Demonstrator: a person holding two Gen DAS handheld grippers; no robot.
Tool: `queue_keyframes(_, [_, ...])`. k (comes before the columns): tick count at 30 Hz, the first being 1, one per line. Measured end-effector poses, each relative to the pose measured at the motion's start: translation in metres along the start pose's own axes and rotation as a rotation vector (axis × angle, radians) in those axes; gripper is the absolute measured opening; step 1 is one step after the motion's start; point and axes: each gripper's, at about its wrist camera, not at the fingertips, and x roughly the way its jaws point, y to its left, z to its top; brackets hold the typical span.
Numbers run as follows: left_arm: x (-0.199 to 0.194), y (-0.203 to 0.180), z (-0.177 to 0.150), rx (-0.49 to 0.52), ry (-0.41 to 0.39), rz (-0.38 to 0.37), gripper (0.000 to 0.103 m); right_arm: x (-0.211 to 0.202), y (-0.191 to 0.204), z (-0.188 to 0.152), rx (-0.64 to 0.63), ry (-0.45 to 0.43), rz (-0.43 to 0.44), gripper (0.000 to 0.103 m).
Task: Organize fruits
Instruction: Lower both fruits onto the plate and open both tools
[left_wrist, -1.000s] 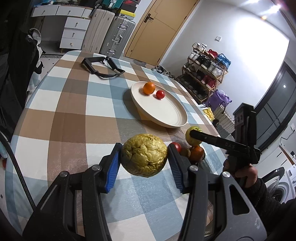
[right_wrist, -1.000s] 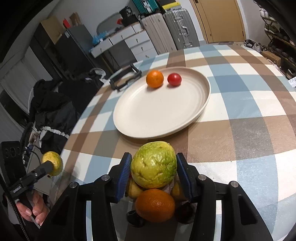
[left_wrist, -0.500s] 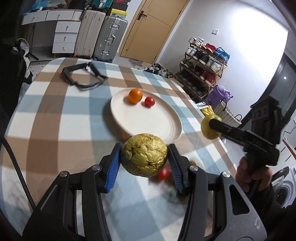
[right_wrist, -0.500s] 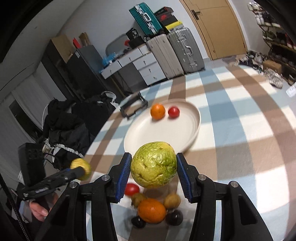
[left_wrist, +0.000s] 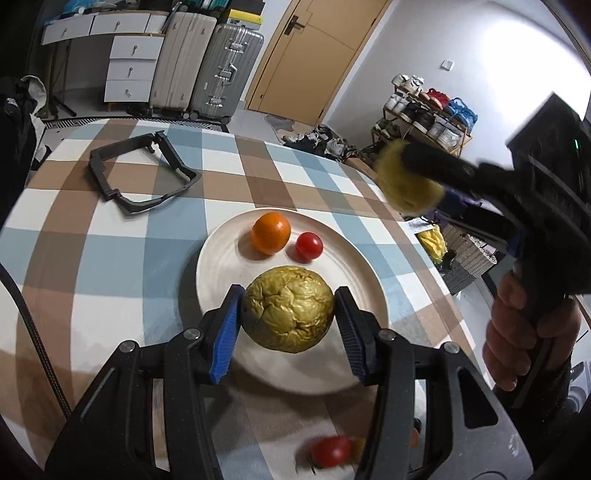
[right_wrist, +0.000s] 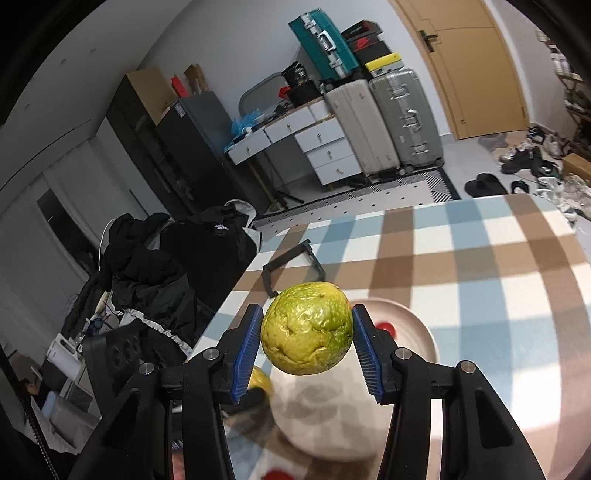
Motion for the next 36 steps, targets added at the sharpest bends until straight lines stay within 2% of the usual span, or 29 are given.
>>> queue_keyframes(7, [0.023,0.01,0.004,0.021,0.028,0.017,0.047,0.074,0.004,0.015,-0.036,0.105,0.022,0.05])
queue_keyframes(15, [0.032,0.023,0.002,0.016,0.046,0.019,0.047,0.134,0.009,-0.003,-0.133,0.234,-0.015,0.05])
queue_keyframes(26, [0.038,0.026,0.003,0.014,0.038,0.036,0.047,0.147,0.004,-0.012,-0.136,0.276,-0.033,0.05])
queue_keyframes(36, [0.036,0.025,0.007,0.012,0.032,0.068,0.047,0.145,0.005,-0.014,-0.141,0.257,-0.04,0.052])
